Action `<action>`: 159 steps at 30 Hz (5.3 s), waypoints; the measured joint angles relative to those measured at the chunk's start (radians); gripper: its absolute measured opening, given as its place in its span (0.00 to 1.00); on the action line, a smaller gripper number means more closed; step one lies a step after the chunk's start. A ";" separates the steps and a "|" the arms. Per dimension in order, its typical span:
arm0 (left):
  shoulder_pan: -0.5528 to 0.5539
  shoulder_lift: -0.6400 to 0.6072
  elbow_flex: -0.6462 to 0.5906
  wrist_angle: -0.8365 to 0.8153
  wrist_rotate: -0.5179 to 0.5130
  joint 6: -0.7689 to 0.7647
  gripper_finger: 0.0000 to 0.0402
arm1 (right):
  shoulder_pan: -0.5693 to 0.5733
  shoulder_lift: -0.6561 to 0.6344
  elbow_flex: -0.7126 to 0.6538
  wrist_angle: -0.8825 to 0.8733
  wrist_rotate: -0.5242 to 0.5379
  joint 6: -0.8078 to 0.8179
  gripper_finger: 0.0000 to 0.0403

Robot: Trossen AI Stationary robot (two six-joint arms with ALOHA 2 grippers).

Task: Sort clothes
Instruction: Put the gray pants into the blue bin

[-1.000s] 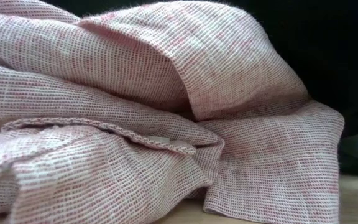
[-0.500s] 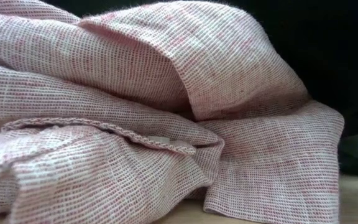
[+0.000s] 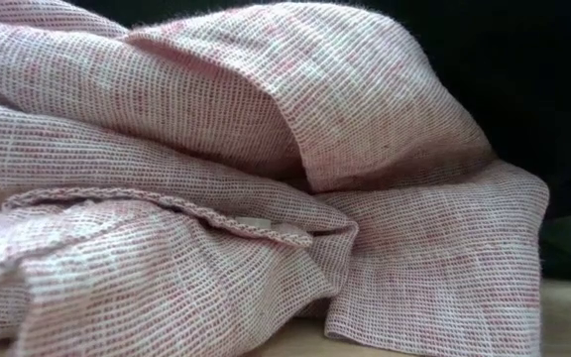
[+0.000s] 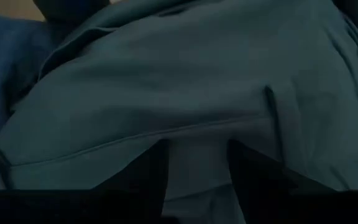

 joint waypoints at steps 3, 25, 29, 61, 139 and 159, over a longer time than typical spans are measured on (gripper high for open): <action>0.000 0.035 0.000 0.026 -0.032 -0.024 0.42 | 0.000 -0.009 -0.010 0.001 0.000 -0.018 0.29; -0.002 0.197 0.161 0.225 -0.090 -0.113 0.01 | 0.000 -0.008 -0.011 0.016 -0.006 -0.123 0.26; -0.002 0.197 0.270 0.111 -0.116 -0.057 0.01 | 0.000 -0.008 -0.011 0.017 0.001 -0.136 0.26; 0.000 0.109 0.373 0.097 -0.341 0.002 0.00 | -0.041 -0.008 -0.011 0.102 0.038 -0.266 0.26; 0.471 0.430 0.805 0.262 -0.495 0.431 0.18 | -0.155 0.007 -0.010 0.440 0.004 -0.279 0.26; 0.465 0.397 0.826 0.005 -0.504 0.391 0.55 | -0.156 0.007 -0.010 0.442 0.084 -0.263 0.26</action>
